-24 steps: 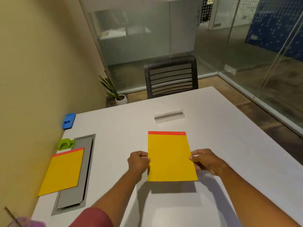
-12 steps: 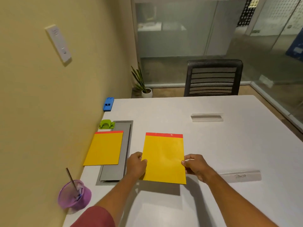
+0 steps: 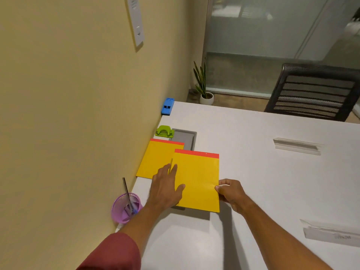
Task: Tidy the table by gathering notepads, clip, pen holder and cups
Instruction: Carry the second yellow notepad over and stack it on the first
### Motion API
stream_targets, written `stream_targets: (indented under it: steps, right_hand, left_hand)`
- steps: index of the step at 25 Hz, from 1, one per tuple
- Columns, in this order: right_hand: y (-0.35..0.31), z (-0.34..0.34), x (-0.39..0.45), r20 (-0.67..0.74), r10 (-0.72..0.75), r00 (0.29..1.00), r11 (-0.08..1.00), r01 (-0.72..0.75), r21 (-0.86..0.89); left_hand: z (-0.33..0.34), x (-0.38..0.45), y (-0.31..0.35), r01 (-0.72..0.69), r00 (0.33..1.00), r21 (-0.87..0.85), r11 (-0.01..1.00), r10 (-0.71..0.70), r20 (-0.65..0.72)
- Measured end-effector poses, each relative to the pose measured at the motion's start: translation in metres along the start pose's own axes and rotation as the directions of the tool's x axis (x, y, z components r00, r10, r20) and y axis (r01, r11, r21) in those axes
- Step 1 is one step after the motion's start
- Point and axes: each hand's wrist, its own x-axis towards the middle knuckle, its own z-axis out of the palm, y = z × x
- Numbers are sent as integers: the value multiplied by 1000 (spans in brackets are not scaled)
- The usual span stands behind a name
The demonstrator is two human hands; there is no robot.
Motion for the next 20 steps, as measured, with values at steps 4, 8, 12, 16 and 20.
stream_targets:
  steps: [4, 8, 12, 16, 20]
  right_hand:
    - [-7, 38, 20, 12, -4, 1000, 1000, 4, -26]
    - [-12, 71, 45, -26, -3, 1000, 999, 2, -43]
    - [-14, 96, 72, -49, 2, 999, 999, -4, -42]
    - [-17, 118, 96, -36, 6, 999, 999, -8, -33]
    - [-21, 139, 111, -27, 18, 999, 1000, -18, -20]
  left_hand:
    - [-3, 15, -24, -54, 999, 125, 991, 53, 12]
    - [-3, 36, -42, -35, 999, 187, 982, 33, 11]
    - [-3, 58, -53, -39, 999, 234, 971, 39, 5]
    - [-4, 76, -65, -31, 999, 277, 960, 25, 26]
    - [-2, 88, -72, -23, 999, 303, 953, 12, 37]
